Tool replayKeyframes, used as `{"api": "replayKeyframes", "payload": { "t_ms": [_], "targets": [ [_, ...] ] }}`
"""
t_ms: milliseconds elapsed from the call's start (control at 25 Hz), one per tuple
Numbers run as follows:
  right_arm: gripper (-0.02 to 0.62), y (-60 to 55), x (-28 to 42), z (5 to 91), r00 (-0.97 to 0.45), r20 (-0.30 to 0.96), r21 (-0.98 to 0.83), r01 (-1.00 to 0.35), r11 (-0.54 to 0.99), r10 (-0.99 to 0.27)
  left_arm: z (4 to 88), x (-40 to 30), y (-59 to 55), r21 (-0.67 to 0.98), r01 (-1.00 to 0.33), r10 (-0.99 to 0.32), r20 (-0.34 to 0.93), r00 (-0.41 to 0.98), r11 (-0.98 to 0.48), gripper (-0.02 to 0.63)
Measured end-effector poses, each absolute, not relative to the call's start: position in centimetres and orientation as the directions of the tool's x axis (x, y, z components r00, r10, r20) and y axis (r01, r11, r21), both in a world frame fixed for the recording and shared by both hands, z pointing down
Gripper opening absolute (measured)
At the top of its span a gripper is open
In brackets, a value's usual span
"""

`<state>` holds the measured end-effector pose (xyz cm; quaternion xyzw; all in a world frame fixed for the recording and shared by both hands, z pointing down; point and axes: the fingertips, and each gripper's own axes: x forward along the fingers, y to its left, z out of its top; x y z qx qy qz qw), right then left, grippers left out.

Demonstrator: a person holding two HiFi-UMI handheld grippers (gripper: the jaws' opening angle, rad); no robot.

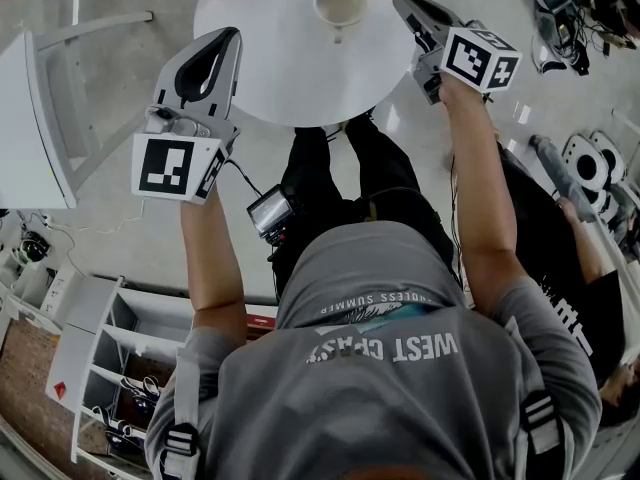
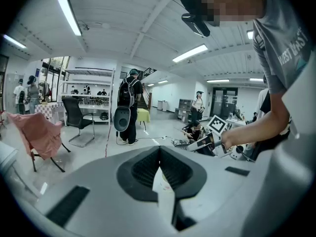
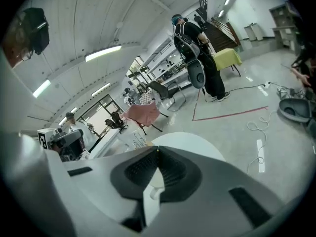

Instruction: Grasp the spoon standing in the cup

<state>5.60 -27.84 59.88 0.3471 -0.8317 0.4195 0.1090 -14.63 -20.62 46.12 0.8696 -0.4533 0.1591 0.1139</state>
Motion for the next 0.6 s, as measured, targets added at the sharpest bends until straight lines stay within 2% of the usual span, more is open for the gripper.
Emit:
{"api": "replayKeyframes", "payload": {
  "t_ms": [600],
  "targets": [
    [0.003,-25.4,9.7,58.2,-0.767,0.400,-0.770,-0.578,0.271,-0.501,45.1,-14.3,-19.9,0.036,-0.823,-0.751,0.388,0.534,-0.567,0.005]
  ]
}}
